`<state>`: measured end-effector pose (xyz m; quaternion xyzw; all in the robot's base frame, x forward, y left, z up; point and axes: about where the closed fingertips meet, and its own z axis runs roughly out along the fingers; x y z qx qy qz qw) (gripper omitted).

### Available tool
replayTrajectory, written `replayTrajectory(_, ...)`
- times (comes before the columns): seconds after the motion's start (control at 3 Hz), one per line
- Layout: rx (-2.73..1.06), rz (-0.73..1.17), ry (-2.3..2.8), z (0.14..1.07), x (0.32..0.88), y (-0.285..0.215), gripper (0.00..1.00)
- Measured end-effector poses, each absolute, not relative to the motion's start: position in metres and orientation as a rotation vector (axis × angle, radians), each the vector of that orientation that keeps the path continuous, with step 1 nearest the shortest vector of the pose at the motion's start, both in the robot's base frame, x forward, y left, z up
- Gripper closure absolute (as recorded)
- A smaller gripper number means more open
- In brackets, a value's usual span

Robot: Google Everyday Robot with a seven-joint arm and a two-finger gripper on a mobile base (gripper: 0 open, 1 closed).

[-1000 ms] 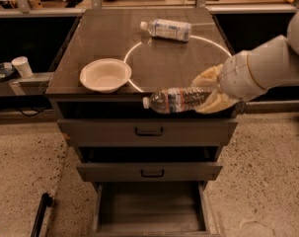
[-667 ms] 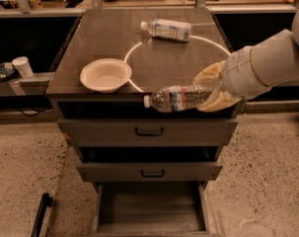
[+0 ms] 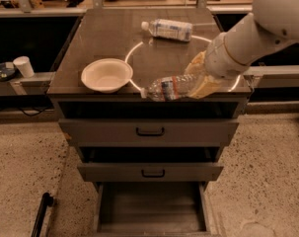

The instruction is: Pick water bottle from bottom drawer and place on counter

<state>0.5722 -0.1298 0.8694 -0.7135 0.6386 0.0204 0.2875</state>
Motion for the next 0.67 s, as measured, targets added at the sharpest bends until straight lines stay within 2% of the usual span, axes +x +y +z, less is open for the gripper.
replayTrajectory(0.67, -1.638, 0.087, 1.935, 0.864, 0.648, -0.135, 1.00)
